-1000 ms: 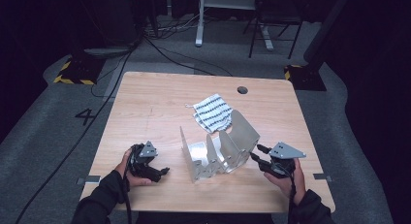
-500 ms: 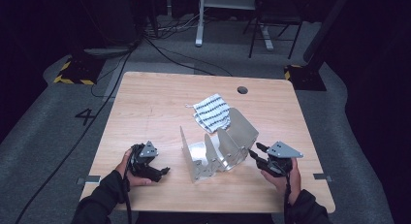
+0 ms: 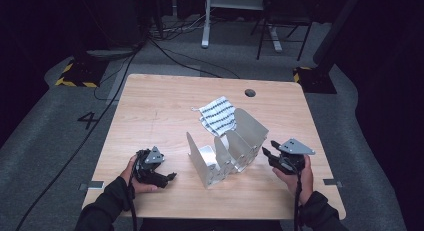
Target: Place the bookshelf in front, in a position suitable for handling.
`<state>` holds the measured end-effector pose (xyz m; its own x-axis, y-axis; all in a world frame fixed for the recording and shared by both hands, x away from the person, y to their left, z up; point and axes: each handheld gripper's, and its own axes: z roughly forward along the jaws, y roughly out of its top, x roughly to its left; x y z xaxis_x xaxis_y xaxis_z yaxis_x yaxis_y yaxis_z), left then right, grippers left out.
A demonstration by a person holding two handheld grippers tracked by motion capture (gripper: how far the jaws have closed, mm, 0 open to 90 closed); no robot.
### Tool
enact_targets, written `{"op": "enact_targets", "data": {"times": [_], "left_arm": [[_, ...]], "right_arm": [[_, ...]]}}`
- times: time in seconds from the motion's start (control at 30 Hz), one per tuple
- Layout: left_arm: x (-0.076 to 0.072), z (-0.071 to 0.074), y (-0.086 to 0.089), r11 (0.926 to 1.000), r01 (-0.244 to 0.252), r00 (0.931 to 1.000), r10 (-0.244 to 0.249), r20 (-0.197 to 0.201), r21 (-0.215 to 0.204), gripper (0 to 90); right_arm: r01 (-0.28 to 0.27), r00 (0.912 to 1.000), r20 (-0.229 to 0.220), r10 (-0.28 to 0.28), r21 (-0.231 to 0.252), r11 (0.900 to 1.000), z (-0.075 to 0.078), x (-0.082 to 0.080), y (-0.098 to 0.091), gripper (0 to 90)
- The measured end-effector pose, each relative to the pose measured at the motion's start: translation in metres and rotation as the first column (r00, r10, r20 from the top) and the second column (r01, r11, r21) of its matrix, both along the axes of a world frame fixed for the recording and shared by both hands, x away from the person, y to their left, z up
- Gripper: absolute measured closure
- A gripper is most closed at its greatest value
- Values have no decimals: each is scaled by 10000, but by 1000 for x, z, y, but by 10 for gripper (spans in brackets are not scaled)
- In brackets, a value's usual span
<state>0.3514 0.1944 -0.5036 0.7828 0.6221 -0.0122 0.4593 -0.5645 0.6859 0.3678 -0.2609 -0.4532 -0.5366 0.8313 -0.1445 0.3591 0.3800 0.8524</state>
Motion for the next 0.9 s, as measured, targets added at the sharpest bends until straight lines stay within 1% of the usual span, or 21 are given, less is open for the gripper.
{"op": "enact_targets", "data": {"times": [0.03,0.07,0.1,0.13,0.2,0.23,0.27,0.3,0.37,0.47,0.53,0.57,0.63,0.7,0.73,0.77,0.8,0.83,0.9], "left_arm": [[0,0,0,10000,9,10000,-9,2,2,142],[0,0,0,10000,8,10000,-8,-1,-4,143],[0,0,0,10000,15,10000,-15,-1,0,143],[-1,0,-1,10000,-13,10000,13,-25,3,144],[-1,0,-1,10000,7,10000,-7,-21,-8,143],[0,0,-1,10000,15,10000,-15,-24,-17,143],[-1,0,-1,10000,15,10000,-15,-11,-17,143],[-1,0,-1,10000,15,10000,-15,1,-38,143],[-1,0,-1,10000,5,10000,-5,-11,-39,143],[0,0,-1,10000,28,10000,-28,4,-43,144],[-1,0,-1,10000,24,10000,-24,6,-47,143],[-1,0,-1,10000,28,10000,-28,8,-46,143],[-1,0,-1,10000,26,10000,-26,6,-47,143],[-1,0,-1,10000,26,10000,-26,7,-47,143],[-1,0,-1,10000,23,10000,-23,-4,-47,143],[-1,0,-1,10000,28,10000,-28,9,-43,143],[-1,0,-1,10000,20,10000,-20,-2,-46,144],[-1,0,-1,10000,20,10000,-20,-2,-46,144],[-1,0,-1,10000,13,10000,-13,-3,-41,144]], "right_arm": [[64,9999,-161,-58,370,9993,1,4,-6,528],[66,9997,-247,-54,499,9987,2,6,-10,521],[37,9998,-221,-24,592,9982,3,8,-14,520],[-145,9999,-78,152,800,9967,9,7,-18,513],[-242,9997,-16,244,794,9966,11,6,-18,512],[-394,9992,125,386,779,9962,15,4,-18,508],[-679,9977,102,672,1016,9925,19,1,-17,498],[-1083,9940,28,1089,1359,9848,25,-2,-16,476],[-1575,9875,168,1568,1503,9760,32,-7,-13,468],[-1791,9838,222,1778,1445,9732,37,-10,-10,459],[-2054,9786,422,2015,1325,9697,45,-15,-7,455],[-2122,9770,511,2071,1341,9680,49,-17,-7,453],[-2212,9746,667,2138,1353,9658,57,-21,-7,453],[-2300,9708,996,2183,1265,9649,67,-25,-6,469],[-2349,9690,1082,2221,1254,9639,71,-27,-5,471],[-2452,9663,1104,2325,1202,9620,76,-29,-3,471],[-2635,9613,1109,2523,1026,9592,82,-31,3,476],[-2635,9613,1109,2523,1026,9592,82,-31,3,476],[-2793,9565,1094,2704,764,9572,90,-35,10,478]]}}
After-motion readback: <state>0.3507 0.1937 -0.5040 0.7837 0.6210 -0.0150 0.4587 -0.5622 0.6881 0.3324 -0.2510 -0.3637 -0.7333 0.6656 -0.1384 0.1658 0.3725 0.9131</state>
